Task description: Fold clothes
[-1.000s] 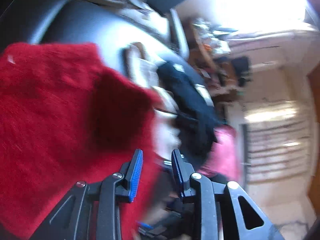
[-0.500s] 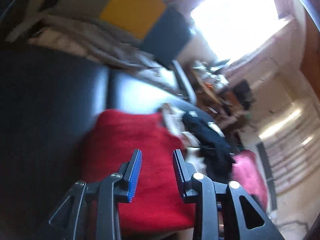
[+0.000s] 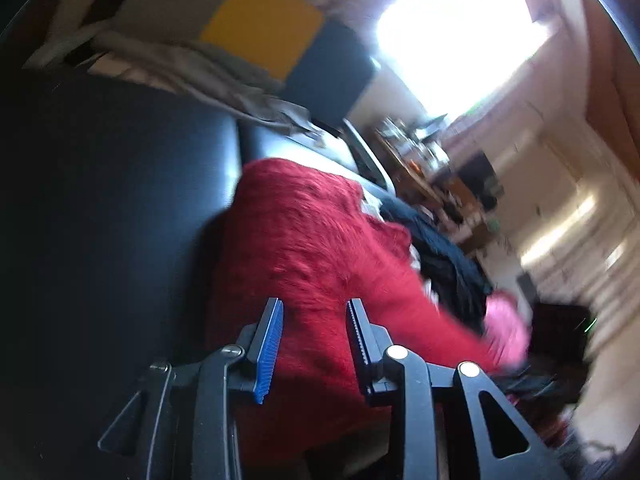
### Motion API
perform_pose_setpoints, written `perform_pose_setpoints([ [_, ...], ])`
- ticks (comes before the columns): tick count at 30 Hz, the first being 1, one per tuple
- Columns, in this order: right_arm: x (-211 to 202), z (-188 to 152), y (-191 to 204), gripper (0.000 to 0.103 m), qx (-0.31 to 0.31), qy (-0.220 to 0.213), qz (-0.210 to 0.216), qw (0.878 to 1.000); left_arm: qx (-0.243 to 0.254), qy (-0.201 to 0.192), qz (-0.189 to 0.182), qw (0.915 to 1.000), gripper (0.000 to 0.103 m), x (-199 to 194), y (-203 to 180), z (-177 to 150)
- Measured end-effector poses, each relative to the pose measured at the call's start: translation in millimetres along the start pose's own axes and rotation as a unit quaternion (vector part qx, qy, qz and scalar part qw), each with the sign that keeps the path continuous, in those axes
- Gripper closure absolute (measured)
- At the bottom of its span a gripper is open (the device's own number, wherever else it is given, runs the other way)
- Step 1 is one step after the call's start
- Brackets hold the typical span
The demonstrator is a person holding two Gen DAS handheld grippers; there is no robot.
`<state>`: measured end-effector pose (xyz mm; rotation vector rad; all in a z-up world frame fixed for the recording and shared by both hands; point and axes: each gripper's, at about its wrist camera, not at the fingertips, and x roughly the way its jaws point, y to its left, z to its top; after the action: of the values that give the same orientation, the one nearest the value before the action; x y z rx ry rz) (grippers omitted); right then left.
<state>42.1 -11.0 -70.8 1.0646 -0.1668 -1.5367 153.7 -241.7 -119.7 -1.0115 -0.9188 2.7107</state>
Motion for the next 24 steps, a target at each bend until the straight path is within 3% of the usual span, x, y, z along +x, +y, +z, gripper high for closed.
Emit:
perform_pose_setpoints([
  [2,-9.5,-10.9,-11.2,0.094,0.019,-0.001,-0.031,0.999,0.027,0.022,0.004,0.9994,0.071,15.0,-4.4,-6.1],
  [5,10.2,-42.0,-48.8,0.094,0.065,0.068,-0.112,0.989,0.055,0.034,0.016,0.9978,0.071,23.5,-8.5,-11.4],
  [7,12.8,-51.7,-54.9,0.091,0.084,0.071,-0.105,0.988,0.067,0.030,0.021,0.9971,0.071,21.4,-11.3,-12.9],
  [9,2.1,-45.0,-49.7,0.084,0.083,0.041,-0.087,0.992,0.065,0.028,0.019,0.9973,0.071,19.7,-9.6,-12.5],
  [10,-5.9,-38.8,-45.5,0.076,0.078,0.020,-0.081,0.993,0.063,0.027,0.018,0.9975,0.071,18.8,-8.6,-12.2],
  [12,-23.6,-19.0,-42.7,0.019,0.079,-0.038,-0.078,0.993,0.060,0.026,0.016,0.9977,0.071,17.1,-6.7,-11.6],
  [13,-32.5,-8.6,-41.7,0.008,0.081,-0.069,-0.078,0.991,0.059,0.023,0.016,0.9978,0.071,14.0,-5.5,-13.8],
  [14,-35.2,1.6,-43.4,0.003,0.085,-0.087,-0.079,0.989,0.058,0.021,0.017,0.9979,0.071,12.2,-4.7,-15.5],
  [17,-23.3,28.1,-61.5,0.003,0.115,-0.113,-0.081,0.984,0.061,0.014,0.021,0.9978,0.071,9.0,-5.9,-17.7],
  [19,-3.3,40.4,-82.6,0.007,0.146,-0.101,-0.080,0.981,0.065,0.012,0.023,0.9976,0.071,5.9,-6.7,-18.3],
  [24,44.7,49.2,-107.3,0.030,0.184,-0.055,-0.092,0.977,0.062,-0.003,0.018,0.9979,0.071,-9.1,-3.9,-24.9],
])
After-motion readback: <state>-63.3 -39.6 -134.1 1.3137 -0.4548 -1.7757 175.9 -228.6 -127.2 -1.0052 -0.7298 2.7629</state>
